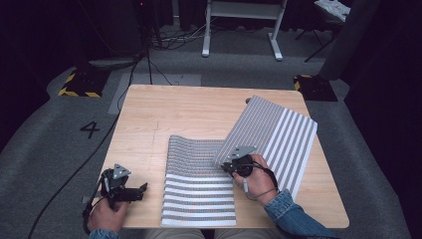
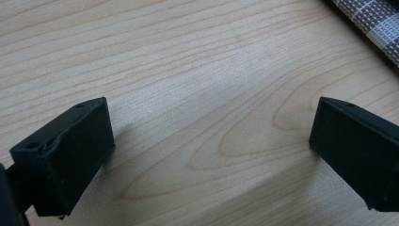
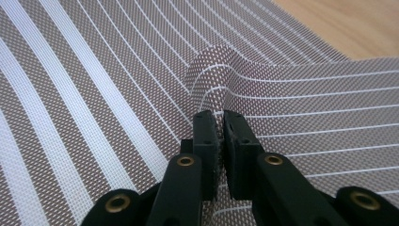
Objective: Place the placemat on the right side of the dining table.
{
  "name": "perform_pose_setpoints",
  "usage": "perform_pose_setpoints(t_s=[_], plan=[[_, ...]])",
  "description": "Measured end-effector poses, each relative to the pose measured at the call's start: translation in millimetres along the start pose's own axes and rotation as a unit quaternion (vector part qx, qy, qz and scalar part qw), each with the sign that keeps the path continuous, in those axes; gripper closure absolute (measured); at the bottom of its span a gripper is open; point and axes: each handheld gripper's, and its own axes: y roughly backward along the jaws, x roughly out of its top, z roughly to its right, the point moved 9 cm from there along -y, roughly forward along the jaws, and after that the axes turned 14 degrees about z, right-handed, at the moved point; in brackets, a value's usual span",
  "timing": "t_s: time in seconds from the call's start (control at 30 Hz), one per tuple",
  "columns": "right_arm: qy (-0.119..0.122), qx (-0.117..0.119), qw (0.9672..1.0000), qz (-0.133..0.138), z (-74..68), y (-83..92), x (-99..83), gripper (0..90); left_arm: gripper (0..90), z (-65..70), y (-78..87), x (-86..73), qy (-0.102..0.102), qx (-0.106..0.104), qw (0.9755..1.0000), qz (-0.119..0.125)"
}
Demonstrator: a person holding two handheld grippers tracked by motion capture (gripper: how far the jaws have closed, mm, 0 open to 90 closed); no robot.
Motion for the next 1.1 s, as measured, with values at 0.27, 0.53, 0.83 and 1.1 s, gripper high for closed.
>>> perform_pose_setpoints(t_s=[0.27,0.53,0.83,1.1], plan=[[0.012,0.016,0.9995,0.024,-8.8,29.8,13.1,85.0,0.4,-0.1,-0.2,0.2,0.0,0.0,1.0,0.0],[0.002,0.039,0.9988,0.028,-21.8,59.8,-3.7,84.2,0.4,-0.1,-0.5,0.3,0.0,-0.001,1.0,0.001],[-0.013,0.031,0.9992,0.019,-23.1,97.0,-34.1,90.0,0.4,-0.3,-0.6,0.4,-0.001,-0.001,1.0,0.0],[-0.058,0.027,0.997,0.044,-22.3,90.3,-38.1,57.5,0.4,-0.7,-0.9,0.8,0.002,0.002,1.0,0.001]])
